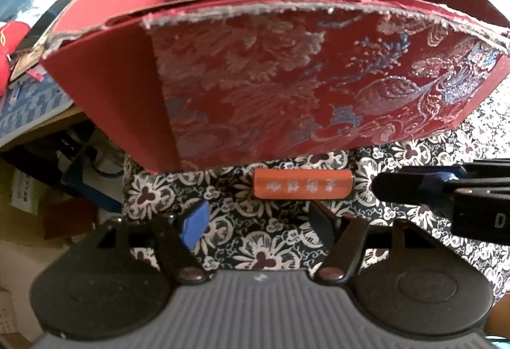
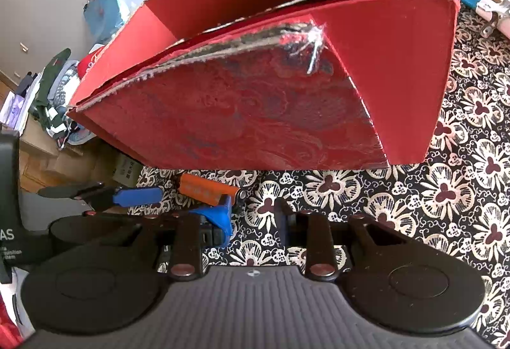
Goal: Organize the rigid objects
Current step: 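Lower the left gripper around the orange stick and close it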
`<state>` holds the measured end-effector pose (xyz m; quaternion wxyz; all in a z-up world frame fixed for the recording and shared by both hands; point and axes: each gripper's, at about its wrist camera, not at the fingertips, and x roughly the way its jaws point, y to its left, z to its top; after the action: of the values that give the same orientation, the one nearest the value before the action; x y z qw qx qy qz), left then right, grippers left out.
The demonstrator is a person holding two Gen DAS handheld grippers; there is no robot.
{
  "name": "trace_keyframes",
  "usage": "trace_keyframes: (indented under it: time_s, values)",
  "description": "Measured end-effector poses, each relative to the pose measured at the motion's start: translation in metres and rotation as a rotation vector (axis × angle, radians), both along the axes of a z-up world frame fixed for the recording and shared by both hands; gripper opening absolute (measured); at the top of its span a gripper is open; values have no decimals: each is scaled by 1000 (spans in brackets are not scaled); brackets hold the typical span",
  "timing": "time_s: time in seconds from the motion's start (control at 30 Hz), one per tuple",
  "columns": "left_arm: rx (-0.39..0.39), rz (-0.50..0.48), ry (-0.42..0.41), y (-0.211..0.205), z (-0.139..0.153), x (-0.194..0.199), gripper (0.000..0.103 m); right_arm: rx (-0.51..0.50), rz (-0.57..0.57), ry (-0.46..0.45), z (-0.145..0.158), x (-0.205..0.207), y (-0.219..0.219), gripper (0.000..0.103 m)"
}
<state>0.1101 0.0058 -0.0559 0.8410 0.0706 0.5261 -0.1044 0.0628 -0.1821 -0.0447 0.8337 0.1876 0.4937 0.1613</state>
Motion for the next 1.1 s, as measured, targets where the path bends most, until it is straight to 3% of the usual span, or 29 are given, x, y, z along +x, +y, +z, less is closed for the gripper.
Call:
trace_keyframes:
  time_s: [0.47,0.77,0.9,1.1]
  values:
    - [-109,-138,-105,1,-6,-20,70,51,-5,12,-8,8,-7,11]
    - [-124,-279,-103,-29,-9,-41,69,72,-9,24,-12,17,-6,12]
    - [-92,-323,-114,-40,-10,-53,68,59,-12,13,-11,20,-9,11]
    - [-76,-281,-122,-32,-10,-48,68,31,-14,-7,-12,22,-9,12]
